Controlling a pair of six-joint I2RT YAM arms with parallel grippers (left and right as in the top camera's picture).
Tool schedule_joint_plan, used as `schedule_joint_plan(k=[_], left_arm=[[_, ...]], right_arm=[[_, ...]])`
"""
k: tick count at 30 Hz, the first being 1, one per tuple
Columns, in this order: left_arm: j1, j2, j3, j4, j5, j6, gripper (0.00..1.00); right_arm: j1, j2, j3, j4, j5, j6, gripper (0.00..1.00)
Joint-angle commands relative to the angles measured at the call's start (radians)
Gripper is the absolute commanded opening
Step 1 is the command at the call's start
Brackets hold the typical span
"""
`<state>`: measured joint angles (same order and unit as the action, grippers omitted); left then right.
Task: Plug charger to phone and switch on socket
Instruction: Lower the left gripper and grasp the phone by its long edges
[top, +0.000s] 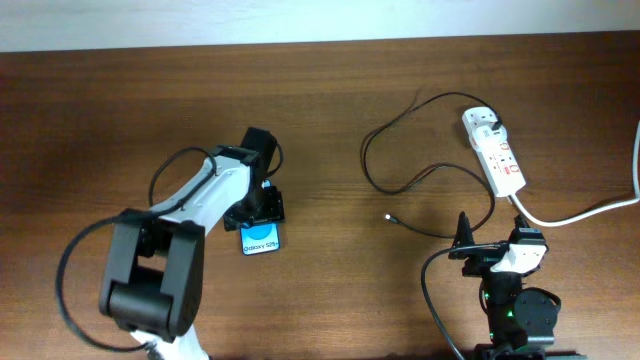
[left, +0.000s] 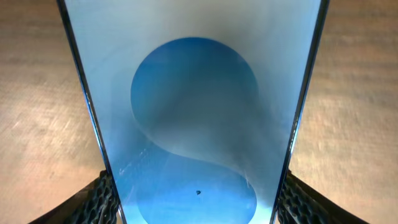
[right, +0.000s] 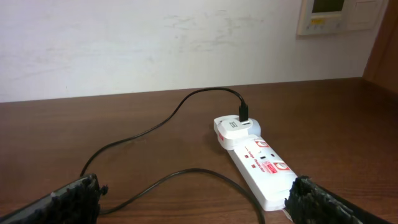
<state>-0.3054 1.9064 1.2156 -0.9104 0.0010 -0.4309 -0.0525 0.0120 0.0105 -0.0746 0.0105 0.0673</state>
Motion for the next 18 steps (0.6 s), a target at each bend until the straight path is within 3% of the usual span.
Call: schedule_joint_plan(k=[1, 7, 18], left_arm=[[0.005, -0.154, 0.020, -0.020, 0.011, -0.003, 0.12], [0.005, -0.404, 0.020, -0.079, 0.090, -0.055, 0.12], [0.005, -0.408, 0.021, -0.167, 0.214, -0.203, 0.13]], right_arm=[[0.000, -0.006, -0.005, -0.006, 0.002, -0.008, 0.98], [0.000, -0.006, -0.005, -0.006, 0.002, -0.008, 0.98], [0.000, -0.006, -0.005, -0.006, 0.002, -0.008, 0.98]])
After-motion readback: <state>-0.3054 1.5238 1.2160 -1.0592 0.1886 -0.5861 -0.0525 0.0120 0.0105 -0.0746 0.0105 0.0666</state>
